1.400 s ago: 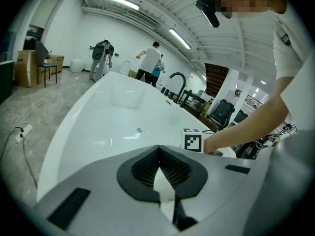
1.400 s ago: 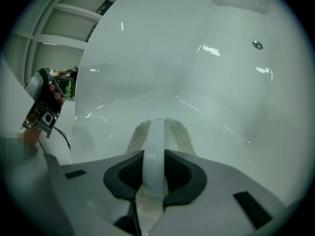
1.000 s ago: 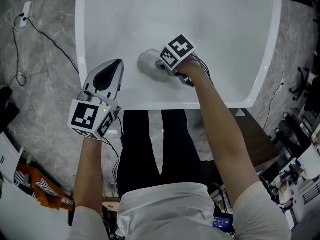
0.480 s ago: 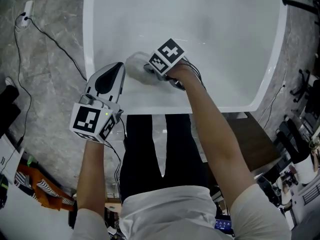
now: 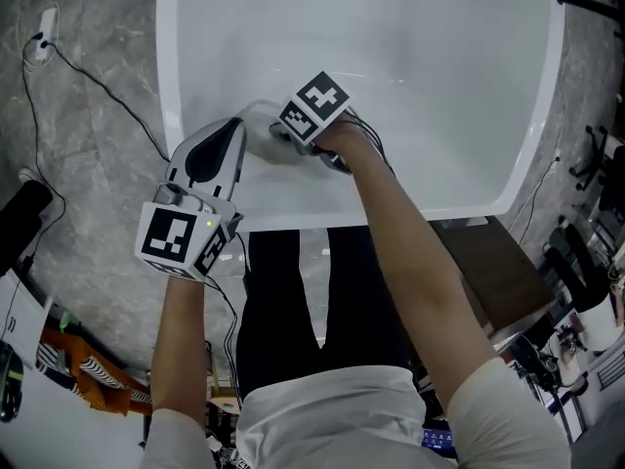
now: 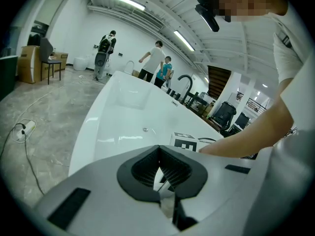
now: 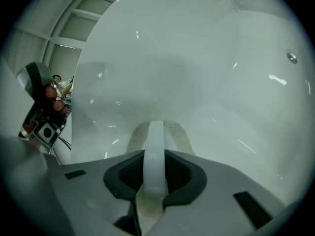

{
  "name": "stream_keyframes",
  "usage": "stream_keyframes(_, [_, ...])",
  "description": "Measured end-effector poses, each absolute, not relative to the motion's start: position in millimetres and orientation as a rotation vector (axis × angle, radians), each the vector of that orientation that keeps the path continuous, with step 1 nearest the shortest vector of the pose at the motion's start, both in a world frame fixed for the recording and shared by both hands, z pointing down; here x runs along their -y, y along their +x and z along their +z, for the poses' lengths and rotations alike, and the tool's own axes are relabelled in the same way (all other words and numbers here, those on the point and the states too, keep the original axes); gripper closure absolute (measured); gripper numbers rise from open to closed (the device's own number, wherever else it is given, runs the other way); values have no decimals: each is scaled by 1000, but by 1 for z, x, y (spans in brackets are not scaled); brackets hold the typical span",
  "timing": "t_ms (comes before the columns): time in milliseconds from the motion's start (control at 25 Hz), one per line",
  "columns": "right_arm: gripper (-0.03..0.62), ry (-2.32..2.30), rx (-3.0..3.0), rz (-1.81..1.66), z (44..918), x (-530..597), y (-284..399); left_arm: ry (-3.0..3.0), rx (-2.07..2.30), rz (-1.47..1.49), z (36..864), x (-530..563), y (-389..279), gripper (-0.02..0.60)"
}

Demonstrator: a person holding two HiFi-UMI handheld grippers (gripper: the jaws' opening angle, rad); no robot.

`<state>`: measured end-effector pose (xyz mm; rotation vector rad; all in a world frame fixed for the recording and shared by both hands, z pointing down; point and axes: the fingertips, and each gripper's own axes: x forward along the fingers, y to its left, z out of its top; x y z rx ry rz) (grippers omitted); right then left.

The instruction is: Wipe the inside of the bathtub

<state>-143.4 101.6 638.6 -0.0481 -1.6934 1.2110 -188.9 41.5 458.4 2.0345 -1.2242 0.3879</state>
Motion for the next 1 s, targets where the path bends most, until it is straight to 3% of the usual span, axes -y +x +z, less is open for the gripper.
stream_keyframes(1000, [499, 211, 1600, 1348, 713, -72, -147, 2091, 1148, 306, 464, -14, -171, 575])
